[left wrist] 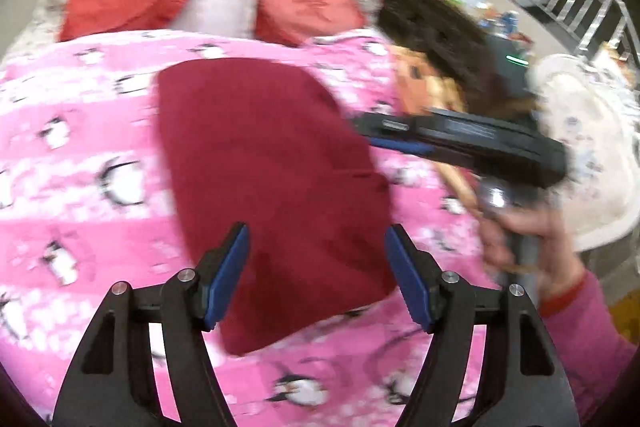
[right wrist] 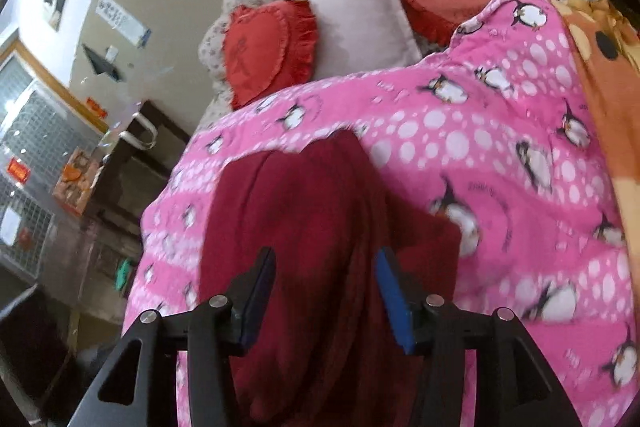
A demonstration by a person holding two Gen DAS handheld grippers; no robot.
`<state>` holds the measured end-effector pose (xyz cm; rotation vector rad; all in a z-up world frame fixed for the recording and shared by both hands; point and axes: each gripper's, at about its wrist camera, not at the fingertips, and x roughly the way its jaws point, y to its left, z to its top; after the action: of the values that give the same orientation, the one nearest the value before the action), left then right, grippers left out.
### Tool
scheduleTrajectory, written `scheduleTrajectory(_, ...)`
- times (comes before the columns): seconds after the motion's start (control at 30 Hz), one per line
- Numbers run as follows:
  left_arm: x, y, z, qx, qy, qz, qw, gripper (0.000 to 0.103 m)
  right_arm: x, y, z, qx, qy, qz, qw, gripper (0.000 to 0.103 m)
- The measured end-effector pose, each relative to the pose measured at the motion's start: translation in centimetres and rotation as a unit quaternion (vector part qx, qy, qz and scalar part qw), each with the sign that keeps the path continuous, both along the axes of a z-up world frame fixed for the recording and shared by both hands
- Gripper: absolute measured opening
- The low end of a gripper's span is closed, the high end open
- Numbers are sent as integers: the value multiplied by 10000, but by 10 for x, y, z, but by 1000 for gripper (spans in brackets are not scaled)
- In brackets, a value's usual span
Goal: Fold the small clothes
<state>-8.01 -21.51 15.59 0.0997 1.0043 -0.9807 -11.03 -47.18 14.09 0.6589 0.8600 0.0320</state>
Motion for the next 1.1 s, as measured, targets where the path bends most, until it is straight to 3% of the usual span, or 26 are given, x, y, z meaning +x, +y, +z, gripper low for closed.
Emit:
scheduleTrajectory(0.2, -10, -4, -41, 572, -66, 177, 9982, 70, -29, 43, -4, 83, 8, 385, 9992, 51)
scheduleTrajectory(0.27, -18, -2, -49, 636, -189, 191, 9976, 70, -32, 59, -9, -512, 132, 577, 9969, 38)
scheduleTrajectory(0.3, -21, -3, -51, 676, -291, 170, 9971, 70, -36, 63, -13, -844, 245, 538, 9947, 23)
scheduleTrajectory(0.43, -22, -10, -62, 768, -353, 100, 9964, 70, -57, 58, -43, -719, 468, 351, 9957, 16)
scheduleTrajectory(0.53, -24, -9, -61, 893, -425, 129, 9950, 70, -65, 55, -49, -470, 449, 243, 9976, 16)
scheduleTrajectory(0.67, -23, 4, -49, 626, -313, 236, 9973, 70, -71, 43, -20, -284, 102, 22, 9995, 20)
scheduleTrajectory(0.8, -19, 3, -47, 603, -343, 345, 9970, 70, -54, 30, 10, -543, -284, -339, 9975, 47)
scheduleTrajectory(0.9, -19, -3, -54, 662, -172, 317, 9972, 70, -19, 23, 8, -699, -184, -432, 9964, 47)
scheduleTrajectory(1.1, -25, -11, -57, 819, -436, 269, 9953, 71, 36, 6, -14, -943, -136, -365, 9948, 45)
